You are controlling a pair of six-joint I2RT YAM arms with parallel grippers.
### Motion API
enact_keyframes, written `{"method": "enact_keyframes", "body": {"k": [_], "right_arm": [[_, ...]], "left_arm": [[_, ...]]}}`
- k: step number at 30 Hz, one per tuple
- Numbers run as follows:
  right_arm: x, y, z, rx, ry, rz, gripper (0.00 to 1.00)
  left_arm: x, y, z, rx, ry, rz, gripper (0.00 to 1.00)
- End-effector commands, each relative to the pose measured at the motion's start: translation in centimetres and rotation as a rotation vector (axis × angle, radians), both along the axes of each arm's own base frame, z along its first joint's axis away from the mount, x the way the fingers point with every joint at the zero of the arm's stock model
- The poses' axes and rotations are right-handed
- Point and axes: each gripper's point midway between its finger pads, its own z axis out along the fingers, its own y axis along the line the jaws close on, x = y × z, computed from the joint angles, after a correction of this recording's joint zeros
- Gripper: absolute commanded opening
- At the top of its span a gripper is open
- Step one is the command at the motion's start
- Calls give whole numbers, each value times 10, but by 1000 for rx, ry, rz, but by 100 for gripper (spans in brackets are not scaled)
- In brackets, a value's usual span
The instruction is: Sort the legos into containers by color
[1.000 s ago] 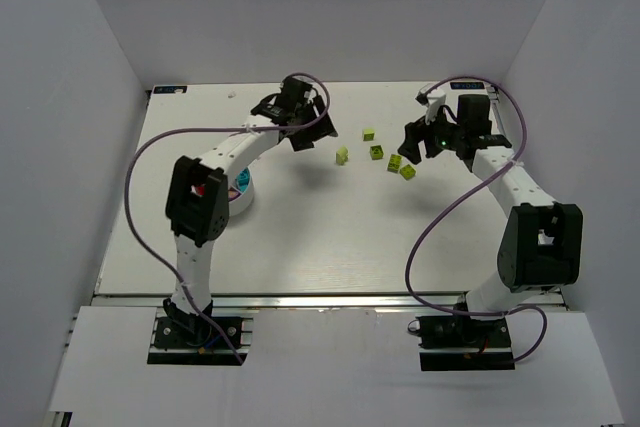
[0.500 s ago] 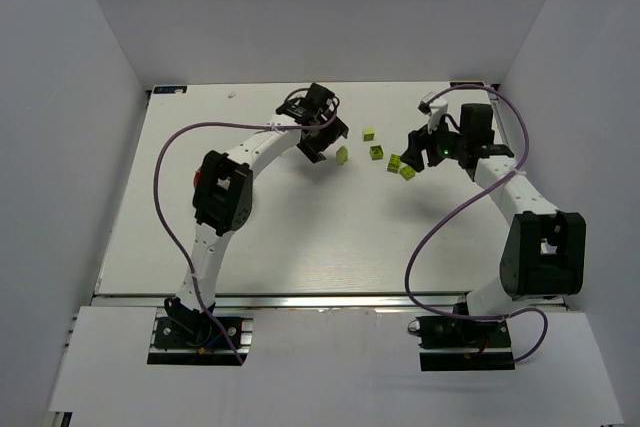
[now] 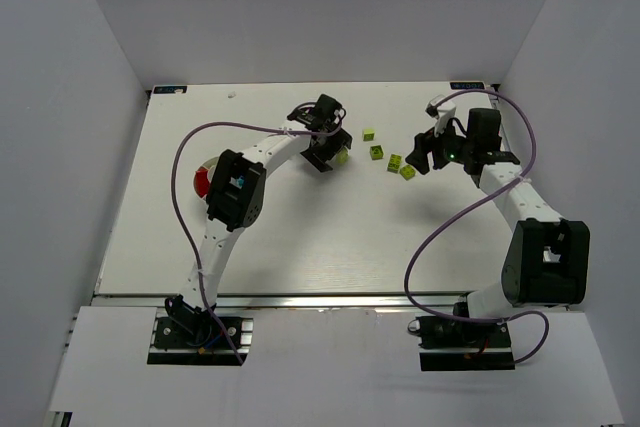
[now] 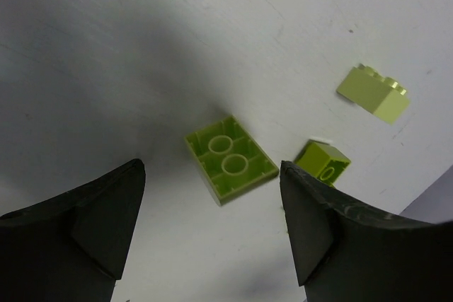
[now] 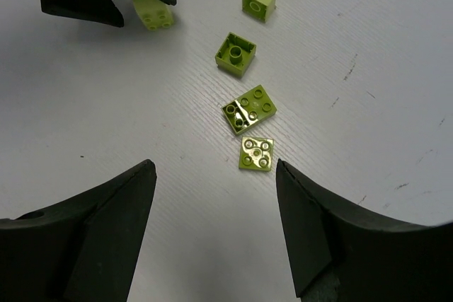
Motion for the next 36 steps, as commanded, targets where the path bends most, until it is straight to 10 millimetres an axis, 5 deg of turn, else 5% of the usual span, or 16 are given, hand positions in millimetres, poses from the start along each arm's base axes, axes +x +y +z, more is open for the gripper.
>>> {"method": "enact_keyframes", "body": {"k": [1,13,24,29,32,33,36], "right_arm": [[2,-1,18,21,-68,6,74],[0,-1,20,34,-67,8,74],[-4,1,20,42,-63,18,73],[-8,2,22,43,-67,30,72],[-10,4,23,48,-67,38,72],[-11,4,23,51,-66,40,72],[-12,5,23,59,-60,43,71]], "left_arm": [[8,-8,18,-37,-29,12,85],[11,-9,16,-28,-34,8,71],[6,-6,33,-32,-76,-32,34],[1,4,71,1,-174,-97,15],[-12,32,102,87,-237,-115,14],[-19,41,127,91,-277,-110,13],[-33,70,138,174,-300,-142,13]]}}
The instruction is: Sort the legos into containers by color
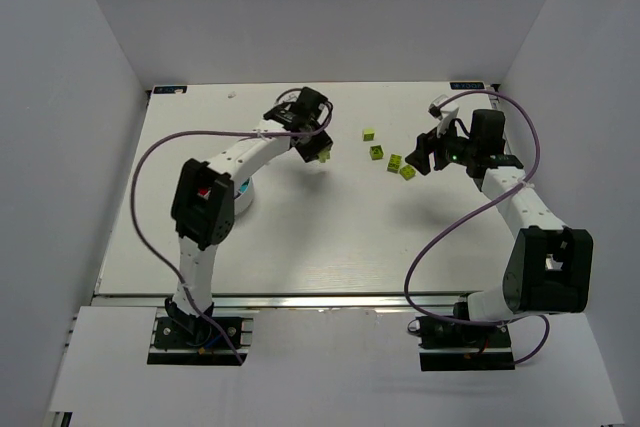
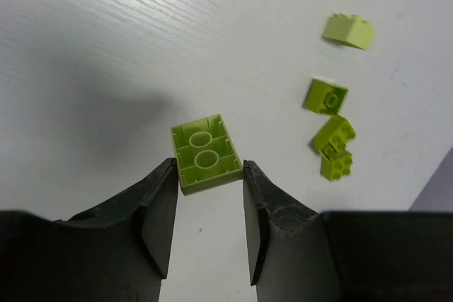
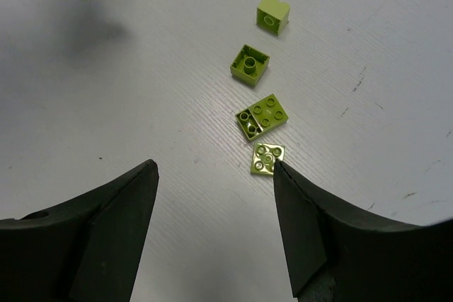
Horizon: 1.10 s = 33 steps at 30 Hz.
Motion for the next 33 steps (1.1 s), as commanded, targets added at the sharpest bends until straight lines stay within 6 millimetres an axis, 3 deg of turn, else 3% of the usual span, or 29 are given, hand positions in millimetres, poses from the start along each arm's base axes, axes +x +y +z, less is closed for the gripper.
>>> {"method": "enact_keyframes", "body": {"k": [1,4,6,7,13,16,19,25,33], "right_arm": [[-4,3,12,22,-36,26,71],[-5,6,14,30,-35,33,71],[-4,7,15,32,-36,37,70],[-5,8,15,34,-33,39,70],[-5,11,16,34,-34,49,70],[-5,13,16,33,-32,55,70],[-4,16,18,30,-34,61,70],[-2,16,20,22,-35,61,70],[-1,16,22,17,-38,56,70]], "left_arm": [[-5,38,100,43,-215,-41,13],[-16,70,127,118,-276,-117,13],[-25,94,131,200,-272,-177,12],[-28,116,133,226,-266,-166,10],[-48,210,112,357,-156,-174,3],[-49,239,108,401,-144,-156,4],[-43,254,103,441,-133,-160,4],[-27,259,89,468,-108,-201,4],[-27,270,66,462,-51,-218,9]]}}
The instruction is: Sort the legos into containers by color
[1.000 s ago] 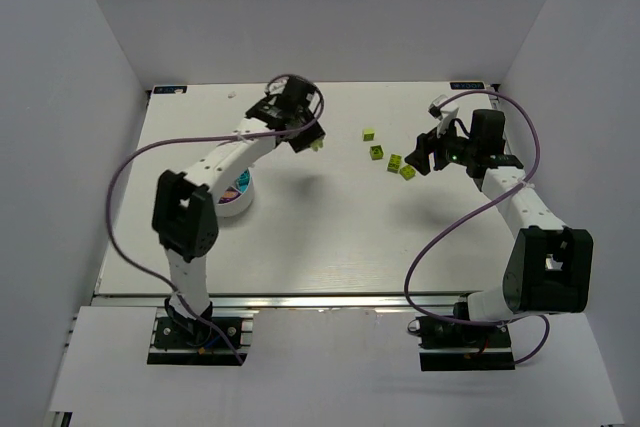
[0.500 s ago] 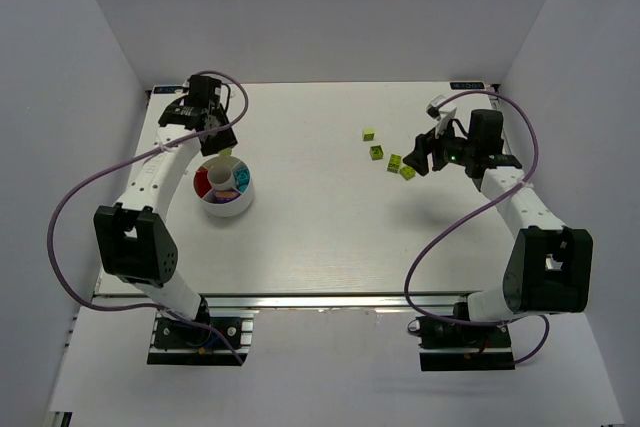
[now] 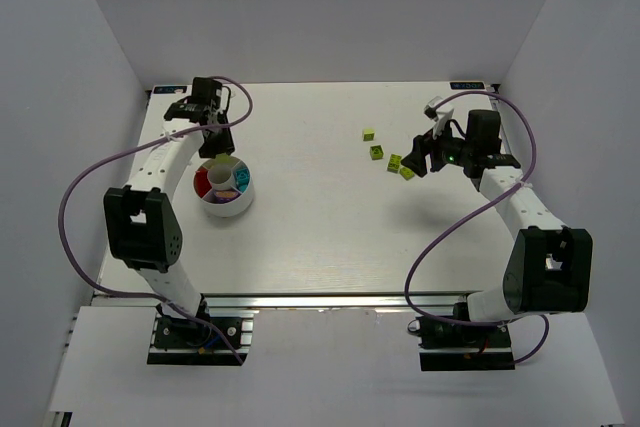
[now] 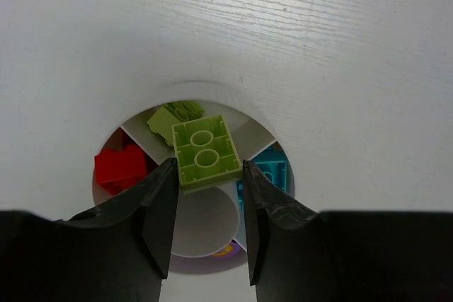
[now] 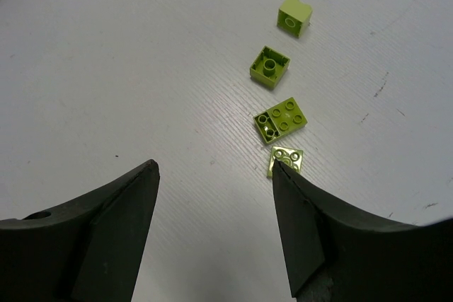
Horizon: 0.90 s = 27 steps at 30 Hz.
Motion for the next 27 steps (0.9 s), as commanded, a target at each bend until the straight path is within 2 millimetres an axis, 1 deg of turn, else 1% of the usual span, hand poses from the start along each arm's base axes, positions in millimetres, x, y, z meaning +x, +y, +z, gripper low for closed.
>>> {"method": "enact_keyframes", "body": {"k": [1,5,6,8,9,12,13,15,17,19,24,27], "right_arm": [[7,3,22,3,-57,13,70],[8,3,24,-1,-61,13,70],[8,4,24,-1,-61,15,70],[9,4,24,-1,-61,14,70],[10,4,25,-1,-64,14,70],[11,4,26,-3,-63,12,70],[12,5,27,-3,-67,14,70],[13,5,26,-4,-64,15,71],[13,7,25,-7,-63,19,72],[15,8,26,-13,-69,26,72],[20,10,27,-26,-77,30,72],[25,14,26,-43,-84,29,73]], "left_arm": [[8,11,9,-12,-36,-2,9],[13,14,6,-37,-29,-3,16],[13,14,6,-43,-26,-2,22],[13,13,3,-58,-13,-4,25],[13,14,3,-60,-14,0,31],[12,12,0,-75,-2,-1,37],[12,12,-1,-79,3,0,40],[10,11,-2,-86,11,0,44],[9,11,-2,-87,13,8,56],[8,13,1,-80,9,19,63],[12,16,15,-82,-34,35,65],[15,19,32,-82,-87,57,66]]}}
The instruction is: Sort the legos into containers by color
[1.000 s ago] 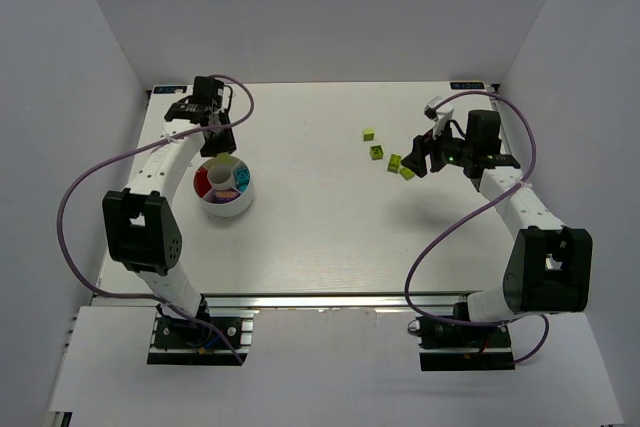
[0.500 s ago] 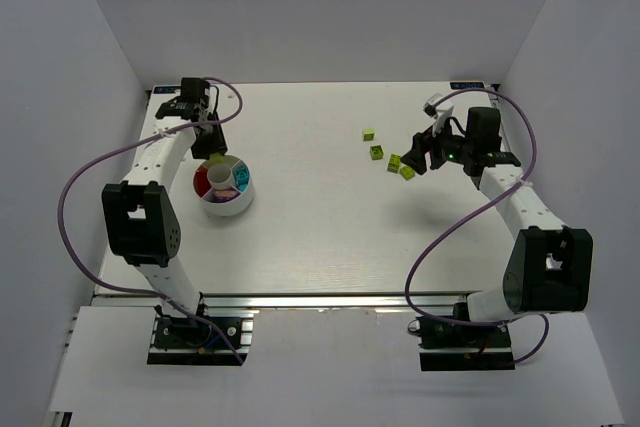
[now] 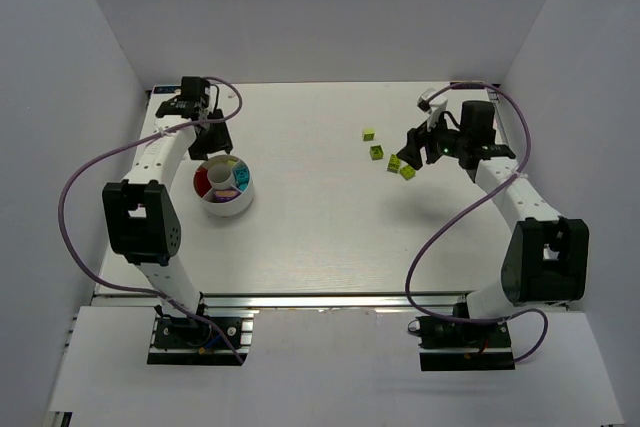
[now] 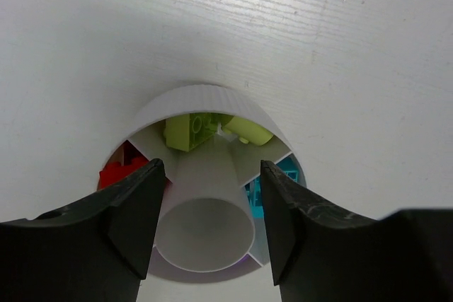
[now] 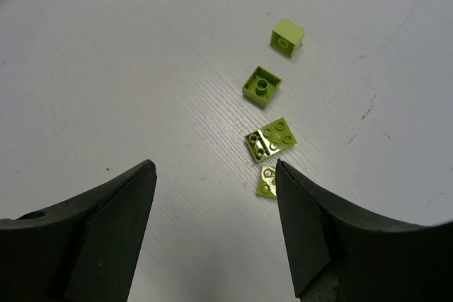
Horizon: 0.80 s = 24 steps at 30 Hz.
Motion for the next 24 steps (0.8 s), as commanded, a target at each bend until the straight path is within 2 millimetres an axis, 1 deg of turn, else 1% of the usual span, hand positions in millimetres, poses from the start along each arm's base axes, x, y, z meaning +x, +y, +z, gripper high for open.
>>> {"method": "enact_keyframes", "body": {"k": [1,3,4,5,6,7,8,9,10,11,12,13,14,15,16,17,18,19,20,21,22,24], "right_arm": [[16,5,11,-38,-62,3,74],[28,11,9,-74,-77,-17,76],[35,15,-2,-87,-57,-26,79],[49,14,3,-116,-76,-78,79],[54,25,1,-127,-80,-81,80],[65,29,-12,-123,-45,-124,82],[84,23,-2,-142,-67,-224,82],[93,30,-4,-143,-56,-256,82],[104,33,-28,-162,0,-282,83],[112,28,-36,-170,51,-370,83],[130,36,-17,-148,26,-389,83],[139,40,-42,-165,80,-393,83],[143,41,-48,-171,111,-404,83],[156,50,-33,-132,97,-419,83],[162,55,-51,-139,131,-415,83],[166,60,-52,-133,135,-412,83],[171,69,-47,-125,128,-405,83],[173,72,-61,-138,145,-400,82],[173,76,-64,-143,144,-400,82],[174,81,-66,-144,138,-396,82],[175,83,-75,-152,148,-400,80],[177,86,-82,-155,154,-403,79]], "left_arm": [[12,5,60,-11,-179,38,67],[14,3,75,-27,-232,50,67],[14,3,89,-39,-288,58,67],[12,2,96,-49,-315,65,69],[10,2,103,-69,-346,89,77],[4,3,114,-81,-396,103,81],[1,5,120,-88,-422,116,84],[-3,6,125,-103,-444,136,87],[-6,7,131,-111,-473,147,88],[-16,8,136,-120,-495,154,89],[-20,9,139,-131,-511,170,90],[-25,7,141,-142,-519,176,90],[-30,6,141,-152,-527,176,90],[-40,5,141,-167,-533,185,90],[-44,5,140,-175,-534,189,91],[-49,5,138,-179,-535,194,91],[-59,5,137,-188,-540,202,91],[-64,5,136,-188,-541,209,90],[-68,6,134,-191,-541,213,91],[-73,6,125,-190,-524,224,90],[-78,7,129,-193,-540,232,90],[-84,8,125,-195,-543,239,91]]}}
